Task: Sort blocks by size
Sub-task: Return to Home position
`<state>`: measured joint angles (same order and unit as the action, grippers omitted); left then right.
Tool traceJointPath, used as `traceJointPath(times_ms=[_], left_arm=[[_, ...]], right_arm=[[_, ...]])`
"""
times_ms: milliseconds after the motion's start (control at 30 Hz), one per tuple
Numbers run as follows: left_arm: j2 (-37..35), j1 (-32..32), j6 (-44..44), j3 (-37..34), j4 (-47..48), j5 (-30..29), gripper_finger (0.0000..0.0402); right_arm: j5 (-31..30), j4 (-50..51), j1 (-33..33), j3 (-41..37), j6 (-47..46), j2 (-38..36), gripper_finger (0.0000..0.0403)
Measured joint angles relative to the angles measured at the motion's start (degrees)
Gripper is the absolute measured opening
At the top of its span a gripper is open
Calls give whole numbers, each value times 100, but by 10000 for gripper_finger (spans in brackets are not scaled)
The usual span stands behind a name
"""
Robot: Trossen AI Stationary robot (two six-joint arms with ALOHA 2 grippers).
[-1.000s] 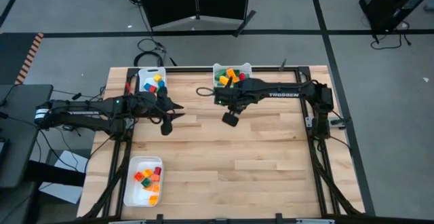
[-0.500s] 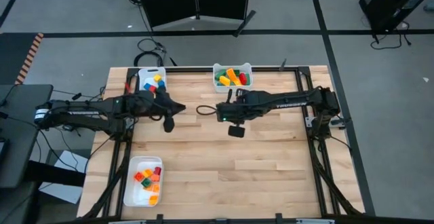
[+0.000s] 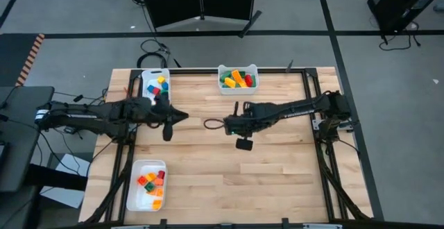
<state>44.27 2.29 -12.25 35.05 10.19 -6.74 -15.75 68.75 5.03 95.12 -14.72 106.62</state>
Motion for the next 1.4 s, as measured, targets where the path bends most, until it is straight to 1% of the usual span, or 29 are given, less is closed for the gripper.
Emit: traceJointPath(times_ms=[100, 200, 367, 533, 700, 800, 933, 1000, 1100, 1233, 1333, 1400], left_arm=[[-307, -348, -2, -311, -157, -300, 44], [-683, -740, 136, -865, -642, -582, 44], [-1253, -1164, 829, -1913, -1695, -617, 44], [-1755, -1210, 863, -2694, -2234, -635, 44], [-2209, -1165, 887, -3066, -2275, -850, 44], [-2453, -1117, 911, -3169, -2260, -839, 44], [-2759, -1053, 1011, -3251, -2244, -818, 44], [-2932, -1001, 1025, -3276, -2210, -713, 44], [-3239, -885, 949, -3459, -2215, -357, 44], [-3604, -700, 790, -3455, -1706, -86, 44], [-3856, -549, 1000, -3458, -1712, 133, 44], [-4026, -429, 1072, -3458, -1712, 151, 44]], right_arm=[[87, -667, 99, -760, -152, -278, 85], [205, -1638, 192, -1716, -306, -725, 86], [374, -3412, 278, -3188, -475, -1777, 86], [558, -4916, 152, -4319, -463, -2699, 85], [1067, -6259, -179, -5223, -459, -3258, 87], [1360, -6820, -335, -5600, -429, -3409, 85], [1386, -7186, -436, -5895, -496, -3551, 85], [1386, -7220, -459, -5981, -516, -3642, 86], [1384, -7215, -469, -6098, -544, -3782, 87], [1384, -7216, -469, -6150, -659, -3887, 85], [1384, -7240, -469, -6153, -632, -3892, 85], [1384, -7279, -469, -6153, -636, -3890, 87]])
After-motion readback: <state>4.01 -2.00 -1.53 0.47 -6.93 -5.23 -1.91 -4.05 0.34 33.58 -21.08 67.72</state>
